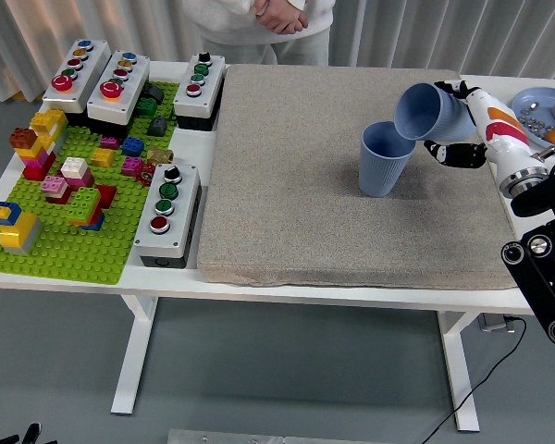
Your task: Pick cup pour cup place
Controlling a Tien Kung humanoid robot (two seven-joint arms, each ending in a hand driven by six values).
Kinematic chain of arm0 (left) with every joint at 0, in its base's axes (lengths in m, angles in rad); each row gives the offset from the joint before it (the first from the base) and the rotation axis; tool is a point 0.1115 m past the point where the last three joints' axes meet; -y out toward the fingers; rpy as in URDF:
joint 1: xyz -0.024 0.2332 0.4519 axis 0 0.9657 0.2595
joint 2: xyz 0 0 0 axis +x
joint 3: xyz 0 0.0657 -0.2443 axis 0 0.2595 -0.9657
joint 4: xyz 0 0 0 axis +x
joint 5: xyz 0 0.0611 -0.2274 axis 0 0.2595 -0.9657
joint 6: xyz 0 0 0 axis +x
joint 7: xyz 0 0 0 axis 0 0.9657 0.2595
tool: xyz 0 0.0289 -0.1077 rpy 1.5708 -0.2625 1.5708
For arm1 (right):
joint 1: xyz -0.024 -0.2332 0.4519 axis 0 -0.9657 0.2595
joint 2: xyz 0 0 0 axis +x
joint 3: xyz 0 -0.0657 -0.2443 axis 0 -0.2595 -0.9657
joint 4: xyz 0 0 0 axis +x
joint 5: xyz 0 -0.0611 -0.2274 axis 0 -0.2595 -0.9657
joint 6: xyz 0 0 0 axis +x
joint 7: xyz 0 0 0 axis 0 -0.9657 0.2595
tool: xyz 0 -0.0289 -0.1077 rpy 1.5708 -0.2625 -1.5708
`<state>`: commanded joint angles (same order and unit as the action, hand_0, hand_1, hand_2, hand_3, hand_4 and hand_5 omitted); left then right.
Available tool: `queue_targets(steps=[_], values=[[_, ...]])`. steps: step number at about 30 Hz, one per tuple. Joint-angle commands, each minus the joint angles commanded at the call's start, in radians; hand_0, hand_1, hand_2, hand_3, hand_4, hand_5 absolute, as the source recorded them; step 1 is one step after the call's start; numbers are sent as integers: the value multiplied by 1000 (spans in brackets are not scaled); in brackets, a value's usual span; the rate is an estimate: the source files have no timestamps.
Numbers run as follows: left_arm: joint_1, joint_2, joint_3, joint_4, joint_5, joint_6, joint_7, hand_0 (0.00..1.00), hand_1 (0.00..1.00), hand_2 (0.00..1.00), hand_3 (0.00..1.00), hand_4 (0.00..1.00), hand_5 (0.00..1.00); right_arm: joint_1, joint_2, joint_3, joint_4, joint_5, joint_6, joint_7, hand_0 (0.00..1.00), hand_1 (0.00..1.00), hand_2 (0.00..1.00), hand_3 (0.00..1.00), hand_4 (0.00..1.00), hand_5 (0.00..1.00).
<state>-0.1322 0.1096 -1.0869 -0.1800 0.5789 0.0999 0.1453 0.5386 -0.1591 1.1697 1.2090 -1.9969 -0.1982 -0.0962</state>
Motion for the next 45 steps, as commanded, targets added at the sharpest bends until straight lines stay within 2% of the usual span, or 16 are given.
queue_targets(steps=[14,22,45], values=[[1,0,-2,0,2,0,1,691,707,734,652,487,984,10,-18,-34,2,-44,-25,4,842,644,504,596,713,126],[4,1,-4,0,4,1,1,692,707,734,652,487,984,25,-47,-73,2,-42,-42,5,842,645,501,592,712,124],[-1,1,-10,0,7,2,0,692,707,732,651,488,982,56,-95,-155,-19,-19,-77,23,845,643,495,585,708,120]])
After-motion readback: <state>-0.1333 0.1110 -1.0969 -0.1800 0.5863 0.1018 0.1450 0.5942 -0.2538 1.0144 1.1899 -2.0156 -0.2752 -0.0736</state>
